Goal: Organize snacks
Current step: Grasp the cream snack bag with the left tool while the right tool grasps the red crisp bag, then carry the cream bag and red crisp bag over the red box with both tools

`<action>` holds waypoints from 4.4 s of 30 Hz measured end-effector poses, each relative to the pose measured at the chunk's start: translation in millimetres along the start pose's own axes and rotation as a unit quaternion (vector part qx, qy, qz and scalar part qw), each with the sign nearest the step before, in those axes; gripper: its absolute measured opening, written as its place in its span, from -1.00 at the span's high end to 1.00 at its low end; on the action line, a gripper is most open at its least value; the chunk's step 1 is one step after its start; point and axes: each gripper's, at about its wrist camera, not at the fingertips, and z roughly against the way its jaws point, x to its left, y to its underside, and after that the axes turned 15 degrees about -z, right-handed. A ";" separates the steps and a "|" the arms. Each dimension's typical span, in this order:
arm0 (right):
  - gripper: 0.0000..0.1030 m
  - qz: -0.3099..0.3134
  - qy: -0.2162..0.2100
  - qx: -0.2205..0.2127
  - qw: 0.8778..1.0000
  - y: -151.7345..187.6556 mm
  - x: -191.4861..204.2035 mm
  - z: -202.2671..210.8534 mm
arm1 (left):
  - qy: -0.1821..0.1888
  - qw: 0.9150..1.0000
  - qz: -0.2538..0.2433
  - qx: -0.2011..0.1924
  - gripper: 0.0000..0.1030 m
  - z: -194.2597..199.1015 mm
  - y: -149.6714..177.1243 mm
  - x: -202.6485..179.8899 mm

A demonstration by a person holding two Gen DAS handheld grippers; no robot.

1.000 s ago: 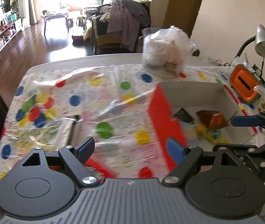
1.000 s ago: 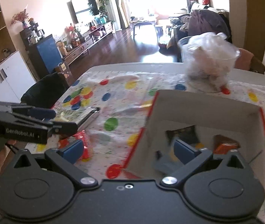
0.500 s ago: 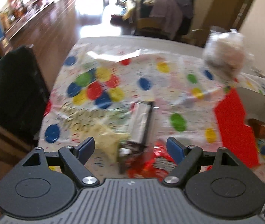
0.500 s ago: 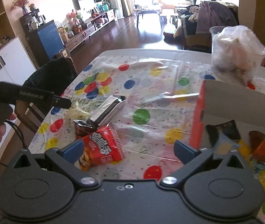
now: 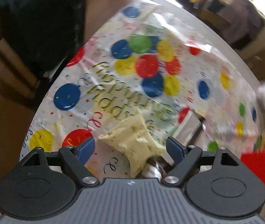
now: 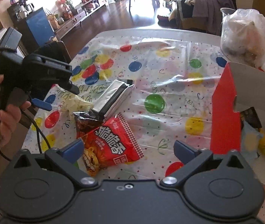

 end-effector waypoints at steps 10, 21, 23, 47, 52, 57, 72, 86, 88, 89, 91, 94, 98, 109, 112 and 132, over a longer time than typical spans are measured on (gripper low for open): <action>-0.99 -0.052 0.038 0.033 0.997 -8.9 13.2 -41.9 | -0.016 0.998 0.061 0.028 -0.42 -33.7 -13.2 9.5; -0.99 -0.195 0.106 0.046 0.974 -9.4 18.1 -90.9 | -0.039 0.999 0.003 0.010 -0.26 -31.1 -4.0 -1.7; -0.99 -0.208 0.114 0.039 0.971 -7.4 21.2 -94.0 | -0.036 0.999 -0.001 0.008 -0.25 -30.2 -1.9 0.0; -1.00 -0.001 0.120 0.021 0.993 25.1 20.8 -61.7 | -0.019 0.997 -0.072 0.000 -0.17 -17.9 19.3 9.8; -1.00 -0.161 0.110 0.088 0.977 16.1 1.0 -58.5 | -0.017 0.998 -0.065 0.001 -0.17 -17.6 20.0 11.9; -1.00 -0.301 0.105 0.146 0.937 19.2 -16.1 -72.2 | -0.015 0.998 -0.065 0.004 -0.17 -18.0 20.1 11.8; -0.45 -0.254 0.102 0.118 0.954 22.4 -4.5 -73.3 | -0.008 0.998 -0.062 0.006 -0.12 -14.6 24.4 14.3; -0.41 -0.160 0.047 0.053 0.985 15.2 -14.6 -25.2 | 0.023 0.999 -0.045 -0.018 0.24 11.1 39.3 27.0; -0.41 -0.143 0.039 0.042 0.988 13.6 -15.8 -16.4 | 0.022 0.998 -0.046 -0.023 0.25 17.6 42.4 28.2; -0.41 -0.136 0.035 0.037 0.989 12.4 -16.6 -12.0 | 0.020 0.998 -0.047 -0.026 0.25 20.9 44.1 28.7; -0.41 -0.123 0.028 0.029 0.992 10.5 -19.0 -0.5 | 0.016 0.998 -0.045 -0.032 0.25 30.1 47.4 29.0; -0.41 -0.108 0.017 0.016 0.994 6.2 -25.6 16.6 | 0.021 0.997 -0.049 -0.048 0.25 47.5 52.9 25.0; -0.41 -0.099 0.009 0.004 0.995 -0.4 -40.9 39.9 | 0.026 0.995 -0.068 -0.061 0.25 71.9 62.4 9.3; -0.41 -0.105 0.002 -0.036 0.994 -29.0 -115.2 93.8 | 0.060 0.980 -0.172 -0.085 0.25 114.7 85.6 -94.3; -0.41 -0.113 0.007 -0.045 0.993 -35.3 -139.3 103.2 | 0.073 0.972 -0.203 -0.089 0.25 119.9 90.1 -129.8; -0.41 -0.082 0.063 -0.049 0.993 -62.2 -273.6 114.8 | 0.073 0.934 -0.343 -0.067 0.25 89.8 110.7 -333.0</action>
